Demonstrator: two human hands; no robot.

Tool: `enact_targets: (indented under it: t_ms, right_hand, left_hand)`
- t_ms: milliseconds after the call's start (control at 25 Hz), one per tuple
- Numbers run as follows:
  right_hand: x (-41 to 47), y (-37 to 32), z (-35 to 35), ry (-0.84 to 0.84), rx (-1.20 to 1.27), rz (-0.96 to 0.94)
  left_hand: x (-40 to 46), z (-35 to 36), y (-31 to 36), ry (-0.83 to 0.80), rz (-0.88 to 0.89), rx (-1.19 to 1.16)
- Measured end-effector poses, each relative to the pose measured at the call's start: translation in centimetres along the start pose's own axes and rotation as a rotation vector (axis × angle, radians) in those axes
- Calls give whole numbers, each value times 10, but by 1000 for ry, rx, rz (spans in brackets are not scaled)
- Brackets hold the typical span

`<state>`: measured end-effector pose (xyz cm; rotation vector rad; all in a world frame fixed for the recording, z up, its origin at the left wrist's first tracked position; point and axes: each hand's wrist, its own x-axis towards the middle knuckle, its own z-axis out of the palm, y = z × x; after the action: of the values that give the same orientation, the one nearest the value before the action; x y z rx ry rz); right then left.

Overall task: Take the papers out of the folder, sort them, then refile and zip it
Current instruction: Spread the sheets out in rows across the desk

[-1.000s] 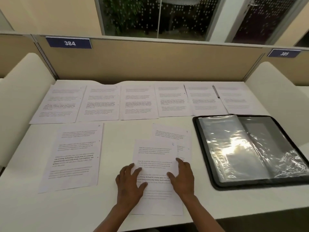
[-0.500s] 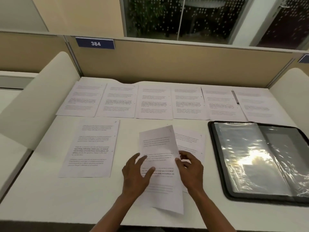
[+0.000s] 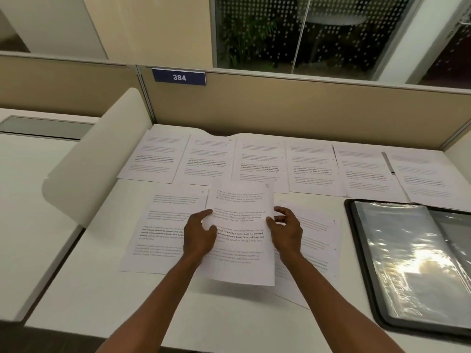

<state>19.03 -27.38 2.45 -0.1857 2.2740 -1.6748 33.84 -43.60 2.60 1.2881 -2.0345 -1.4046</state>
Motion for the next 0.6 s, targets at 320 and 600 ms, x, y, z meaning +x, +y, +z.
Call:
enact_targets:
  t_ms: [320,600]
  right_hand:
    - [7,49,31,-187,-428,-184]
    - [-4,63,20,-170,-771,-323]
  left_hand:
    - [21,13,-31,-146,78,244]
    - [9,30,-66,-155,382,545]
